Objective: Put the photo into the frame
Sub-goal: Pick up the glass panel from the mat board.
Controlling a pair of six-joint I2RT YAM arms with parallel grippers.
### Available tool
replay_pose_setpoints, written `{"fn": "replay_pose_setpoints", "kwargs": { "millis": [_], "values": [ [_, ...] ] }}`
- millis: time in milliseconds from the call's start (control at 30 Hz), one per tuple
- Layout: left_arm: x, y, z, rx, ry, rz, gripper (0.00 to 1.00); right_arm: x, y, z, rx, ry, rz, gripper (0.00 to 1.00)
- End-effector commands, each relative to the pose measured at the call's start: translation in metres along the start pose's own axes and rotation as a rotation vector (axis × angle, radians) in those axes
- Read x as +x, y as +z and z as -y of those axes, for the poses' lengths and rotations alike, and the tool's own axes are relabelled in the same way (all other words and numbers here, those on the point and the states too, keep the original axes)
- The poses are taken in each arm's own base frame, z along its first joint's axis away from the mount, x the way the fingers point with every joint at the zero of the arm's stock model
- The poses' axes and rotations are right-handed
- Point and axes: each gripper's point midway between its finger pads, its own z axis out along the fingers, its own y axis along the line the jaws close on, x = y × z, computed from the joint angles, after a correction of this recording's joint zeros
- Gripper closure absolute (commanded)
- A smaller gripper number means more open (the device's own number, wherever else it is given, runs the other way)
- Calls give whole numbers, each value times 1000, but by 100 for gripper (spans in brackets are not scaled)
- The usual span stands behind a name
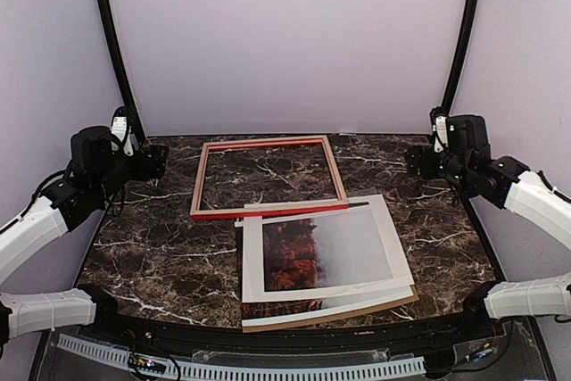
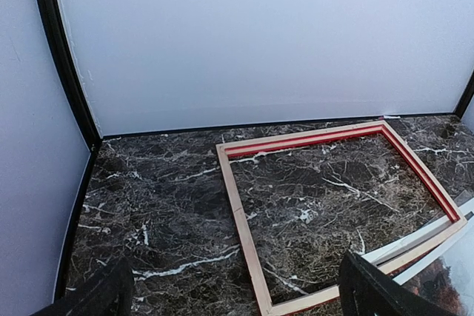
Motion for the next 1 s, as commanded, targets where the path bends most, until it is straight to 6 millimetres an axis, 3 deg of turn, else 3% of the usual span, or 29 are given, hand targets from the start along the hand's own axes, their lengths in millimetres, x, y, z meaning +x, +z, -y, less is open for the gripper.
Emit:
{"fn": "replay_pose_setpoints", "kwargs": {
  "millis": [0, 267, 433, 633, 833, 967],
  "values": [
    [-1, 1, 6, 27, 1, 20, 1, -4, 3, 0, -5, 10, 19, 1],
    [1, 2, 14, 67, -4, 4, 1, 9, 7, -6, -9, -15, -70, 1],
    [16, 0, 28, 98, 5, -72, 1, 28, 10, -11, -12, -3, -163, 1],
    [58, -7, 53, 168, -78, -219, 1, 89, 22, -29, -85, 51, -361, 1],
    [105, -15, 85, 271, -149, -401, 2, 152, 26, -35, -97, 86, -571, 1],
    [128, -24, 114, 357, -199, -482, 5, 181, 26, -40, -132, 139, -657, 1]
  ]
}}
